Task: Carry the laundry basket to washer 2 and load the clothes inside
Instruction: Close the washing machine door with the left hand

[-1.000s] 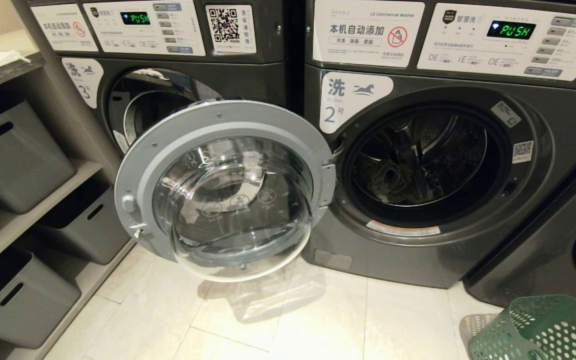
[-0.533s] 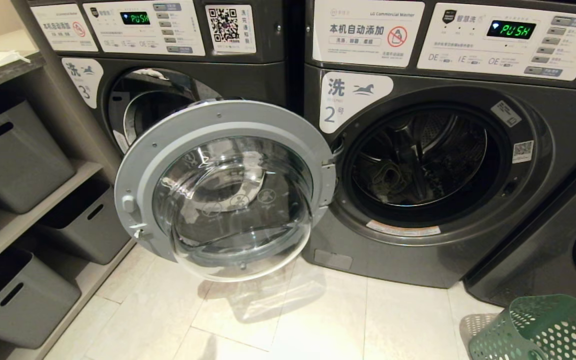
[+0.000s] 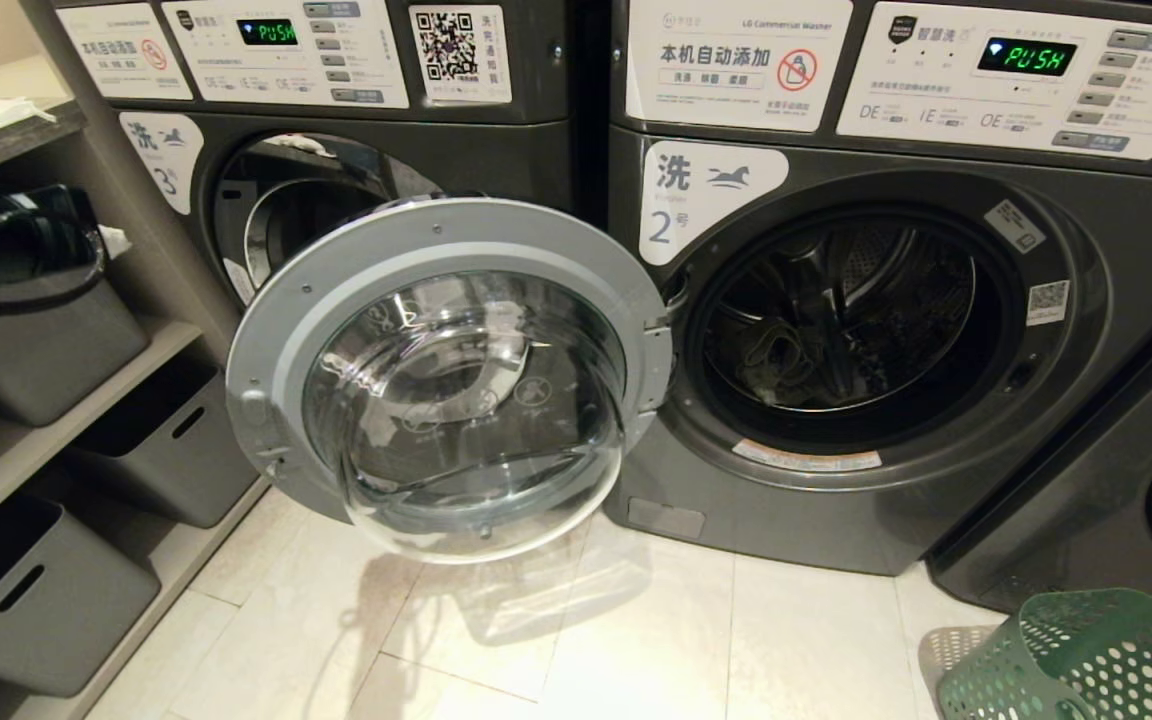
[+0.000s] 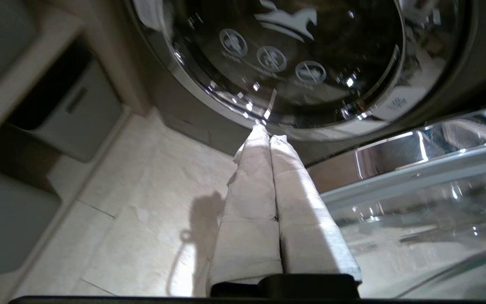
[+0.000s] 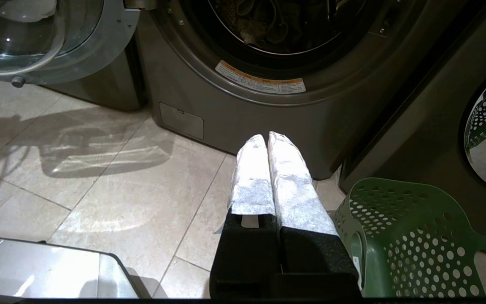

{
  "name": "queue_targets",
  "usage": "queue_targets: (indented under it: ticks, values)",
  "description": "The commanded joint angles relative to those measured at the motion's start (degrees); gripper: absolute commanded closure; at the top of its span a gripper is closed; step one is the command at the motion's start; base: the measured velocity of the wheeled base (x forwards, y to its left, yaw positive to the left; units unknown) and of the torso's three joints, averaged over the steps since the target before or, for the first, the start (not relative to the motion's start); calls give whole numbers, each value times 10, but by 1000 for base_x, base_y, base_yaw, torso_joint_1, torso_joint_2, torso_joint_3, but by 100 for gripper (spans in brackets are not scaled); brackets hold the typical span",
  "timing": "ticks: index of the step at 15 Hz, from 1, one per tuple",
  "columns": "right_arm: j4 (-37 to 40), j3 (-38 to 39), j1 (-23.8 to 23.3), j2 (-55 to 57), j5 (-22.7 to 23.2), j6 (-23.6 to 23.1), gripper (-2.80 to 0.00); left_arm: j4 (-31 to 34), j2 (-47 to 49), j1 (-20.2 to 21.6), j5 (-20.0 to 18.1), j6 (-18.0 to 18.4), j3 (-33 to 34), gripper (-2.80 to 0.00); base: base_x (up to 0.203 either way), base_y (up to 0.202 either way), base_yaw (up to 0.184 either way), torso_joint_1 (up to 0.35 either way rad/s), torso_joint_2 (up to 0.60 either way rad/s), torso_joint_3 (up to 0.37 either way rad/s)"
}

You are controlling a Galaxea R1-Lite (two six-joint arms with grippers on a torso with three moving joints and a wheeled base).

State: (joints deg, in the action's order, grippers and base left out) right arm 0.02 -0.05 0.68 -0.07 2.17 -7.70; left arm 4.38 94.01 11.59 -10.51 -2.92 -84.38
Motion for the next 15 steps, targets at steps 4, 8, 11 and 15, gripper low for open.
queue_targets:
  ticks: [4,8,11,15]
  values:
    - [1,0,0,1,0,0,0,-2,104,3,-45,-20,-51,0,0,0,0,0,0,0]
    - [1,0,0,1,0,-1,0,-61,179,-2,-43,-29,-122,0,0,0,0,0,0,0]
    - [1,0,0,1,-1,-1,0,-59,198,-16,-43,-44,-137,0,0,0,0,0,0,0]
    - [1,0,0,1,0,-1,0,-40,197,-40,-48,-103,-139,0,0,0,0,0,0,0]
